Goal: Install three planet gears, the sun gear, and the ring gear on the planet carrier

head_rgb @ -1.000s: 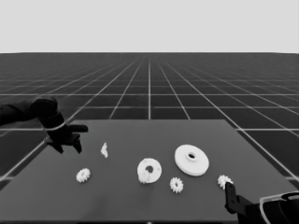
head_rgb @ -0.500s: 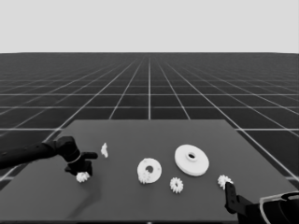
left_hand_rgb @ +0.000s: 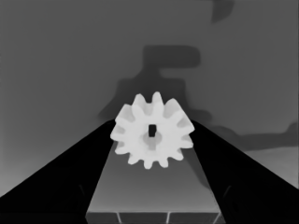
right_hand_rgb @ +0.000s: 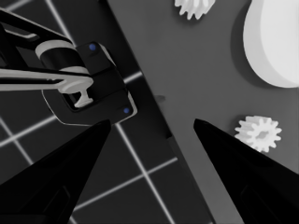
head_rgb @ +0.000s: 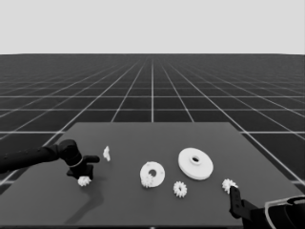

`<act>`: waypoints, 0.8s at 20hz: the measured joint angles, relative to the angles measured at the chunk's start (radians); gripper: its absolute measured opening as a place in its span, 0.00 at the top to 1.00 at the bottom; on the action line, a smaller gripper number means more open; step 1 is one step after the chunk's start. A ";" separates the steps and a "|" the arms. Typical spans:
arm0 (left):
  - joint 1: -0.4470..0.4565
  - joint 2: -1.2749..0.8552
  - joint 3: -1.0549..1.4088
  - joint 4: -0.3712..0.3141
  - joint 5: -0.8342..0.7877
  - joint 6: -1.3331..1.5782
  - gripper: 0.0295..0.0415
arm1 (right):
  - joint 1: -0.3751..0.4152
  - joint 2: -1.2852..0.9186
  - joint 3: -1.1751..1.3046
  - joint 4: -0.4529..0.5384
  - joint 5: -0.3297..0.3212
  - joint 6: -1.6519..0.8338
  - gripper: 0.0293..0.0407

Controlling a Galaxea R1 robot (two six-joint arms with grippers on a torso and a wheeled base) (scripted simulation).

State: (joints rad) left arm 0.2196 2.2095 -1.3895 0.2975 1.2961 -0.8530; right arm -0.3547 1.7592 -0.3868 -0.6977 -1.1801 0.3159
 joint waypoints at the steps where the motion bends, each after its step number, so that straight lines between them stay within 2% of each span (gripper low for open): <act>1: 0.000 0.000 0.000 0.000 0.000 0.000 0.86 | 0.000 0.000 0.000 0.000 0.000 0.000 0.19; 3: 0.000 0.000 0.000 0.000 0.000 0.000 0.86 | 0.000 0.000 0.000 0.000 0.000 0.000 0.19; 4: -0.126 -0.077 0.154 -0.106 0.127 -0.041 0.86 | 0.000 0.000 0.000 0.000 0.000 0.000 0.19; 5: -0.259 -0.105 0.201 -0.196 0.198 -0.050 0.86 | 0.000 0.000 0.000 0.000 0.000 0.000 0.19; 7: -0.387 -0.103 0.194 -0.290 0.264 -0.046 0.86 | 0.000 0.000 0.000 0.000 0.000 0.000 0.19; 9: -0.428 -0.096 0.180 -0.321 0.287 -0.042 0.86 | 0.000 0.000 0.000 0.000 0.000 0.000 0.19; 13: -0.445 -0.092 0.171 -0.335 0.298 -0.039 0.86 | 0.000 0.000 0.000 0.000 0.000 0.000 0.19; 14: -0.444 0.075 0.179 -0.340 0.290 -0.371 0.86 | 0.000 0.000 0.000 0.000 0.000 0.000 0.19; 15: -0.443 0.368 0.099 -0.341 0.283 -0.512 0.86 | 0.000 0.000 0.000 0.000 0.000 0.000 0.19; 16: -0.441 0.562 -0.050 -0.341 0.282 -0.510 0.86 | 0.000 0.000 0.000 0.000 0.000 0.000 0.19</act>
State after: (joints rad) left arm -0.2214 2.7718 -1.4393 -0.0434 1.5779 -1.3633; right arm -0.3547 1.7592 -0.3868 -0.6977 -1.1801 0.3159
